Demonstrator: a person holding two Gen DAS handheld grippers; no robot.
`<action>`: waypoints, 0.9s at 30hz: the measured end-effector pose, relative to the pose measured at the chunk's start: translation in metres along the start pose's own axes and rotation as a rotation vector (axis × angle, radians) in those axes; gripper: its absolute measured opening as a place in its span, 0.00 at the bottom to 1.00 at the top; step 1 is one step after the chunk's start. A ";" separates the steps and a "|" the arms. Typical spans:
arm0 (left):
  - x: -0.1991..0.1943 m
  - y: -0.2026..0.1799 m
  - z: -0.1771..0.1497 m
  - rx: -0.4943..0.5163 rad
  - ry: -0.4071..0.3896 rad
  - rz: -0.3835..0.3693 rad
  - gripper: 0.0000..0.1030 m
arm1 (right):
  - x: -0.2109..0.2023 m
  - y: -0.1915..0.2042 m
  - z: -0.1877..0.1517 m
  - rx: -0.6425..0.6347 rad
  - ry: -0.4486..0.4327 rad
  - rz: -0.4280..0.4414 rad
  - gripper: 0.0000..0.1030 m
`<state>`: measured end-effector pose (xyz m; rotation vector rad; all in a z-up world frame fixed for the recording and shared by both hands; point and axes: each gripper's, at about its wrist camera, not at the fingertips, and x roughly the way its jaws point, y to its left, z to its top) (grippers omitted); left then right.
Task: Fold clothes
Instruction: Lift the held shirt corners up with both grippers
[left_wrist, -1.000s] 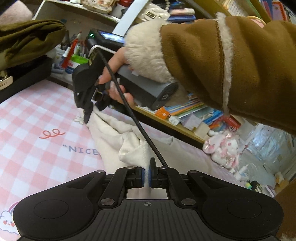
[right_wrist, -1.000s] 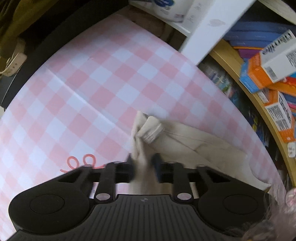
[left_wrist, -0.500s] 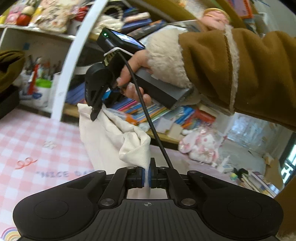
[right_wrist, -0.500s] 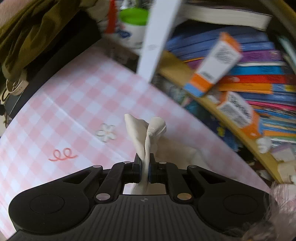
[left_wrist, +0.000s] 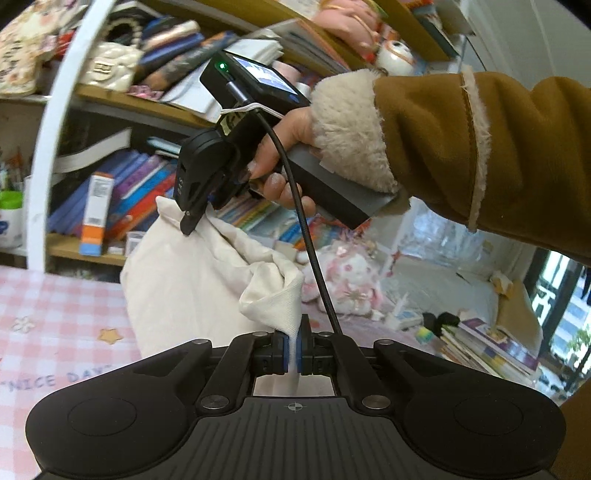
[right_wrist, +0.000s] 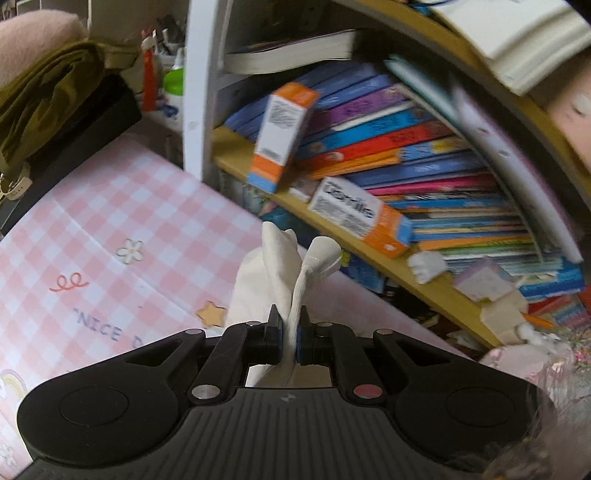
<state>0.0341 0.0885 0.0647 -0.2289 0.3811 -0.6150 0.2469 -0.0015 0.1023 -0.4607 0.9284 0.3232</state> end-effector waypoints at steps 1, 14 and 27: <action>0.004 -0.005 0.000 0.007 0.006 -0.004 0.02 | -0.002 -0.007 -0.004 0.007 -0.006 -0.002 0.06; 0.078 -0.079 -0.011 0.074 0.110 0.024 0.02 | 0.004 -0.098 -0.072 0.097 -0.090 0.055 0.06; 0.158 -0.129 -0.046 0.120 0.308 0.125 0.03 | 0.054 -0.179 -0.152 0.225 -0.099 0.174 0.06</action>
